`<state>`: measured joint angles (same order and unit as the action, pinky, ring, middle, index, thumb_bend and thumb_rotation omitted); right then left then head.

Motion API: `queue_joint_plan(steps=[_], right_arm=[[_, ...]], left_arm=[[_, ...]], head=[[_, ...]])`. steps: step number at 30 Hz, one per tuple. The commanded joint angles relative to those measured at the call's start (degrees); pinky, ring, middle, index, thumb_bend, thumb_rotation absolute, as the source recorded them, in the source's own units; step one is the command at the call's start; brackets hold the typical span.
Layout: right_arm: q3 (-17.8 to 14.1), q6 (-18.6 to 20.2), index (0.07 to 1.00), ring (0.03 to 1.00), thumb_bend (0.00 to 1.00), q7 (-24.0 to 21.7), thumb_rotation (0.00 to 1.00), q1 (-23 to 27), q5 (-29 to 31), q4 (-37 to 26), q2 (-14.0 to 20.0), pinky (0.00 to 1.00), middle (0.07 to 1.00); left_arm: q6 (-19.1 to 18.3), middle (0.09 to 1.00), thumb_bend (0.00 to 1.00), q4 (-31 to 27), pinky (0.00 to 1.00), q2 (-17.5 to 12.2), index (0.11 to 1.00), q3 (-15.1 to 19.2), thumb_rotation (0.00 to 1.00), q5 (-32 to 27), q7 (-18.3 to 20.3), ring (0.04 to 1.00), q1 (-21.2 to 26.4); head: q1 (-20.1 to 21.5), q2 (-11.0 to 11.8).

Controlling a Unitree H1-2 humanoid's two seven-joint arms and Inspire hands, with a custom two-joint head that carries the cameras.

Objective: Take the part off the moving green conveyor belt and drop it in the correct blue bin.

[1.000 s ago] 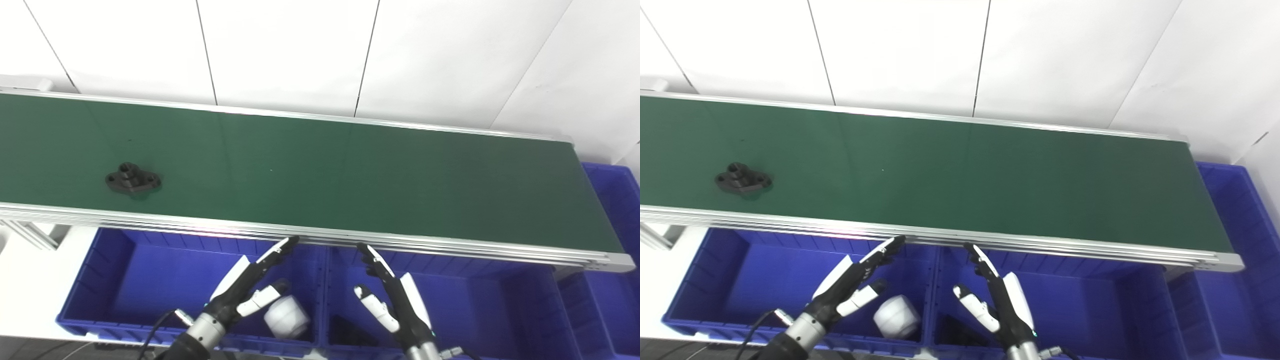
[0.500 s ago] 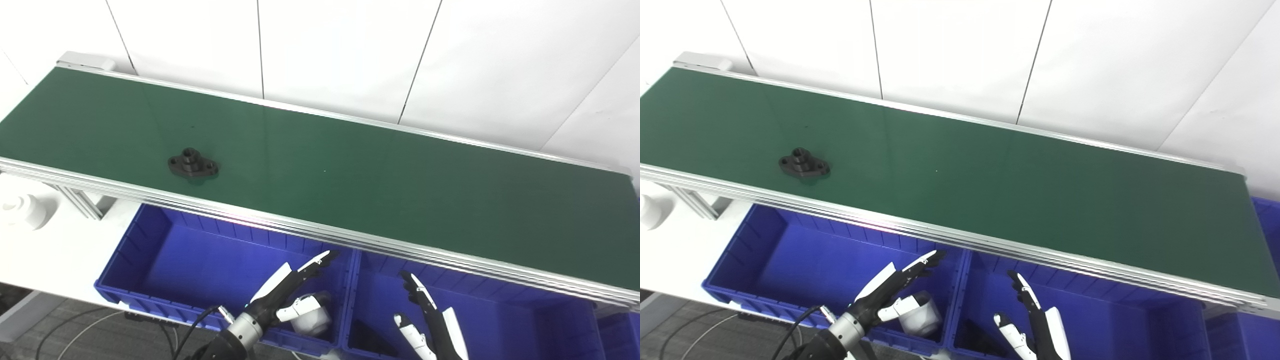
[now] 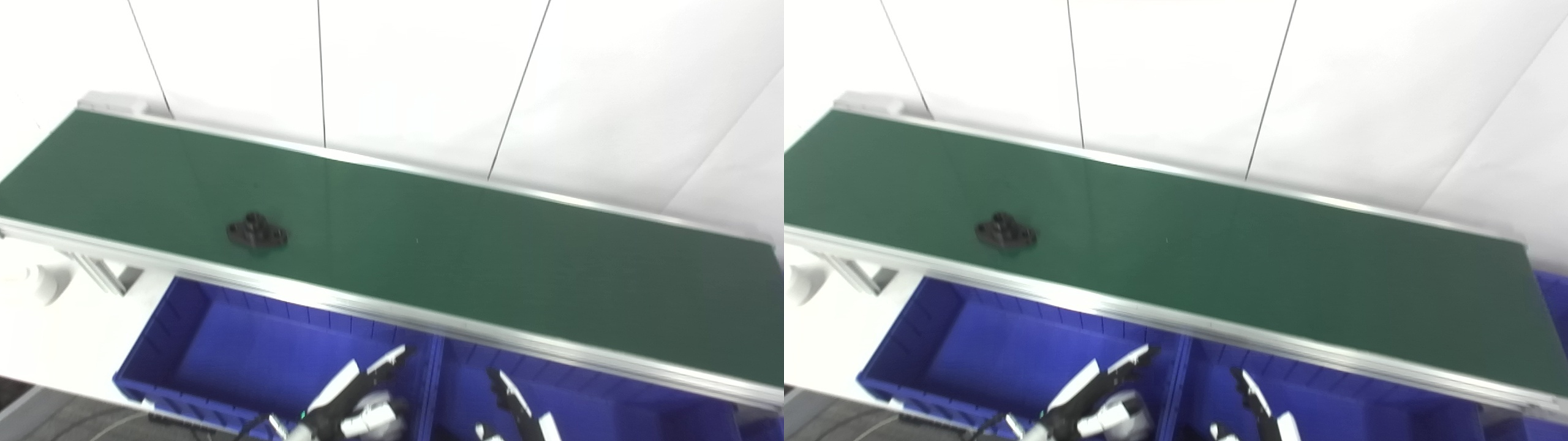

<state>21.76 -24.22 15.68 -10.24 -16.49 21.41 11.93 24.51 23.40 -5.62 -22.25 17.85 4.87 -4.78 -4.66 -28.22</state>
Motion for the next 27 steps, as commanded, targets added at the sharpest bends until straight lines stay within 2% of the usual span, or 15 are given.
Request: queue_joint_plan(steps=[1,8,11,20,27], right_arm=[[0.6,-2.7,0.908,0.897,0.68,1.4,0.88,0.7,0.8,0.1,0.4,0.85,0.915],[2.9,-2.7,0.899,0.88,0.69,4.4,0.89,1.9,0.6,1.6,1.2,0.83,0.904],[3.7,-2.7,0.896,0.875,0.72,5.3,0.89,2.2,0.9,1.9,1.6,0.81,0.901],[4.6,-2.7,0.892,0.871,0.76,7.4,0.9,2.3,1.4,1.1,2.3,0.81,0.895],[6.2,-2.7,0.899,0.861,0.8,13.0,0.87,1.6,-1.1,-6.9,4.4,0.79,0.891]], left_arm=[[2.4,0.969,0.68,-0.1,0.89,-0.5,0.953,-0.6,0.99,0.3,-1.6,0.948,1.3],[2.4,0.963,0.67,1.0,0.87,-1.1,0.946,-2.1,0.96,-0.2,-3.2,0.94,2.1],[2.4,0.957,0.66,1.3,0.85,-0.9,0.941,-2.3,0.93,-1.1,-3.5,0.93,2.1],[2.4,0.958,0.69,2.6,0.85,-1.2,0.941,-3.8,0.94,-1.6,-5.1,0.934,3.0],[2.4,0.969,0.67,0.8,0.87,-2.0,0.951,-3.9,0.95,-1.5,-4.6,0.948,2.4]], head=[[0.0,0.1],[0.2,1.4],[0.2,1.4],[0.1,1.5],[1.8,-0.1]])
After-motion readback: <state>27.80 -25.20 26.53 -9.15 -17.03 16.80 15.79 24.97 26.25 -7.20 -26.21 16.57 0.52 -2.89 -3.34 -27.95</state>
